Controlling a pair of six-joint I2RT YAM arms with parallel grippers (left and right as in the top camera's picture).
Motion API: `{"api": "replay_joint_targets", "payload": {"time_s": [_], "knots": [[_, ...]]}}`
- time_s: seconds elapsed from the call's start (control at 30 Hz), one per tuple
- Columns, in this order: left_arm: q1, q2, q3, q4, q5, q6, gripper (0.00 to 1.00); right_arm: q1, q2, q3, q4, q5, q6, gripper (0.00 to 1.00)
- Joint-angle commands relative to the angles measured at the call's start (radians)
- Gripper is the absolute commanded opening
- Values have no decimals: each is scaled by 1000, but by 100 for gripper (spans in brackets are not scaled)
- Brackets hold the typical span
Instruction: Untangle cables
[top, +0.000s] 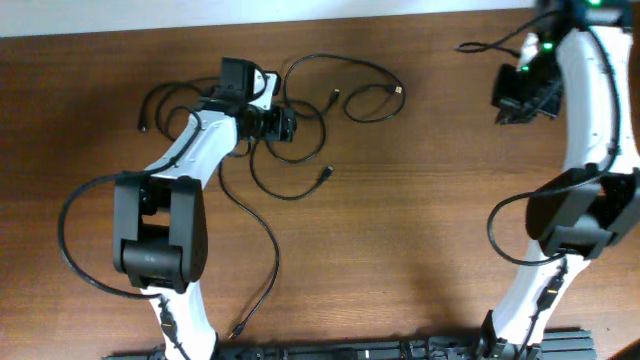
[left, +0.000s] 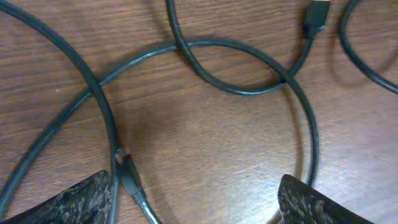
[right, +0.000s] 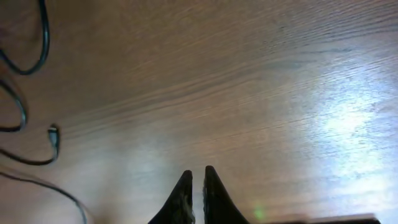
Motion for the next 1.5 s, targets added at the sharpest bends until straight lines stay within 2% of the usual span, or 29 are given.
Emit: {"api": "replay_joint_targets", "payload": {"time_s": [0.0, 0.13, 0.23, 0.27, 0.3, 0.37, 0.4, 0.47, 0.6, 0.67, 0.73, 0.83, 0.9, 0.97, 1.0, 1.03, 1.07, 1.1, 1.13, 1.23, 1.3, 1.33, 1.4, 1.47], "knots": [[-13, 37, 5, 21, -101, -6, 85, -27, -24, 3, -5, -80, -53, 6], [-20, 97, 5, 26, -97, -6, 84, -33, -24, 3, -5, -78, -53, 5], [-39, 103, 5, 32, -96, -6, 68, -33, -24, 3, -5, -77, -53, 6], [-54, 103, 5, 32, -90, -6, 53, -33, -24, 3, -5, -77, -53, 6], [-61, 103, 5, 32, -90, -6, 46, -33, -24, 3, -5, -77, -53, 6], [-85, 98, 7, 20, -90, -6, 11, -33, -24, 3, -5, -74, -59, 5], [-92, 86, 8, -1, -90, -6, 0, -33, -24, 3, -5, -72, -79, 6], [-98, 28, 8, -117, -85, -6, 0, -33, -24, 3, -5, -10, -86, 6], [-98, -190, 8, -537, 72, -2, 0, -33, -24, 3, -5, 32, -86, 6], [-97, -274, 8, -618, 61, 0, 0, -33, -24, 3, -5, 32, -86, 6], [-100, -337, 8, -602, 81, -2, 0, -33, -24, 4, -5, 32, -86, 6], [-105, -354, 7, -414, 277, -2, 0, -33, -24, 3, -5, 32, -86, 6], [-104, -354, 8, -160, 251, -49, 0, -33, -24, 3, -5, 32, -86, 6], [-104, -348, 7, 128, 0, -186, 0, -33, -24, 3, -5, 31, -86, 6], [-104, -341, 7, 278, -209, -280, 0, -33, -24, 3, -5, 31, -86, 6], [-104, -330, 7, 377, -348, -325, 11, -33, -24, 3, -5, 31, -86, 6], [-104, -316, 7, 439, -402, -325, 43, -32, -24, 3, -5, 27, -86, 7], [-104, -309, 7, 441, -403, -324, 61, -32, -24, 3, -5, 27, -86, 7], [-104, -306, 7, 386, -404, -324, 66, -31, -24, 3, -5, 12, -87, 9], [-102, -306, 7, 86, -404, -324, 74, -4, -24, 3, -1, -163, -177, 18], [-102, -306, 7, -78, -405, -324, 75, 45, -24, 3, 12, -223, -218, 22], [-102, -306, 7, -153, -405, -324, 75, 93, -24, 3, 33, -223, -218, 27], [-97, -306, 7, -228, -404, -324, 75, 168, -20, 3, 73, -222, -218, 32], [-82, -306, 7, -280, -404, -324, 76, 284, 8, 3, 138, -193, -216, 33]]}}
